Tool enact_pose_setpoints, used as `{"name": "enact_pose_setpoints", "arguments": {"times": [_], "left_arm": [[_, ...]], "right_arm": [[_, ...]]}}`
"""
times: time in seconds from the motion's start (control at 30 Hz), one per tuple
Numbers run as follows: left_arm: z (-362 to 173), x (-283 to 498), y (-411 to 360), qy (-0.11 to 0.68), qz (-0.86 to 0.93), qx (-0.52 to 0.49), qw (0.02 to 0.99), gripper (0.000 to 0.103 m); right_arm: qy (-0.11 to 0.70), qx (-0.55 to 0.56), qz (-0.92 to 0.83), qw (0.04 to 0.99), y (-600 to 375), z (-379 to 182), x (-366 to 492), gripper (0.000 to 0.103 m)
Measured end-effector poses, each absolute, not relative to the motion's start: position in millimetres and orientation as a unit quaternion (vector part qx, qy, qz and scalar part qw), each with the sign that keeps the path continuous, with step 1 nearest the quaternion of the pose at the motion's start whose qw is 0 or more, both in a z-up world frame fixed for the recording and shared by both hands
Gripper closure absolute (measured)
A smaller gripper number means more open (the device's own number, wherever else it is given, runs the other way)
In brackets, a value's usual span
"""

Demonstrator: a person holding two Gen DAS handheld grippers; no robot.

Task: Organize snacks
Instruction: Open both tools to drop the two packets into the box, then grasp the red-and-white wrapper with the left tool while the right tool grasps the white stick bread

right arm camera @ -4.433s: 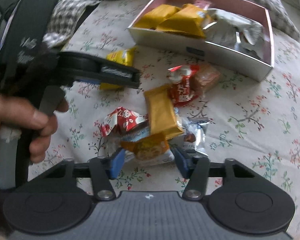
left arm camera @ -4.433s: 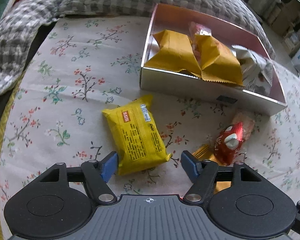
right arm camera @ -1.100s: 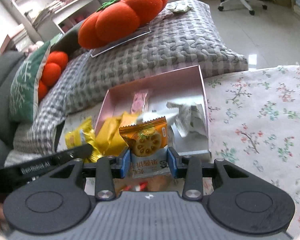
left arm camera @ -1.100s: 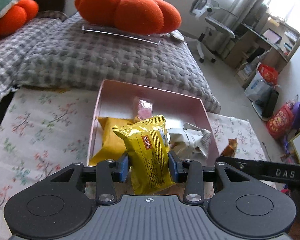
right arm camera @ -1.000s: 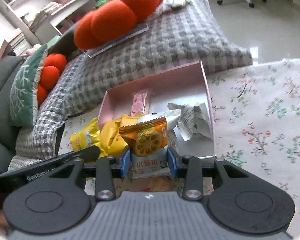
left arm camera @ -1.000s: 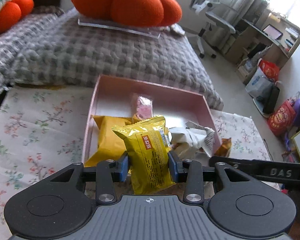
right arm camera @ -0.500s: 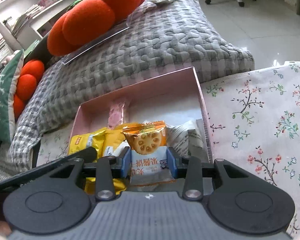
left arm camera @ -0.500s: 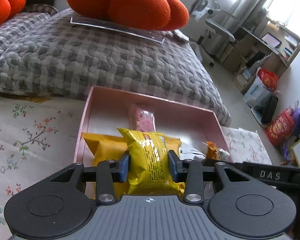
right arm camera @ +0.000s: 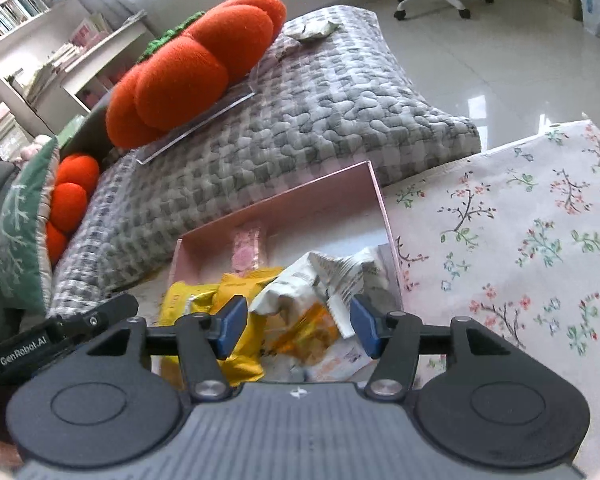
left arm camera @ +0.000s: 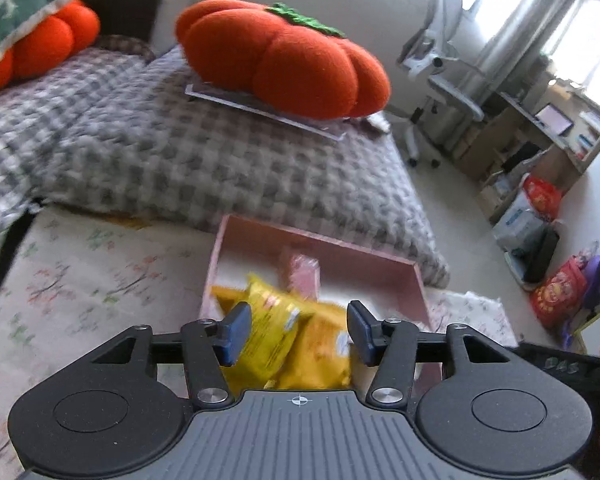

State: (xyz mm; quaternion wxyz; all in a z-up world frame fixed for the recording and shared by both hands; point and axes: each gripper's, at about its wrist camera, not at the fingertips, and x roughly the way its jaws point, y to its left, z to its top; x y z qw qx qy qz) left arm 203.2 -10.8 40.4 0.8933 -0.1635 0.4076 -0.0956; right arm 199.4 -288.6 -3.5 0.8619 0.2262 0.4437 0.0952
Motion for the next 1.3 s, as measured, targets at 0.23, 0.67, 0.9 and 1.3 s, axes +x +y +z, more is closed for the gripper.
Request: {"name": "enact_pose_setpoints", "arguments": {"times": [0.23,0.67,0.9,1.3], "left_arm": [[43.5,161.3,4.0,0.447,-0.052,-0.152,0.88,0.044],[-16.8,118.9,-12.1,0.561,-0.114,-0.151,0.806,0.033],[-37.6,103.9,-38.0,0.588,-0.154,-0.087,0.789,0.03],[-51.8,93.4,-42.6,0.592,-0.17,-0.016,0.788,0.071]], "right_arm": [[0.487,0.186,0.092,0.848,-274.5,16.4,172.8,0.042],[0.555,0.071,0.114,0.821,-247.5,-32.5,145.4,0.041],[0.555,0.102,0.125,0.816,-249.0,-31.1,141.1,0.047],[0.604,0.102,0.176,0.771,-233.0,-41.0,130.8,0.059]]}}
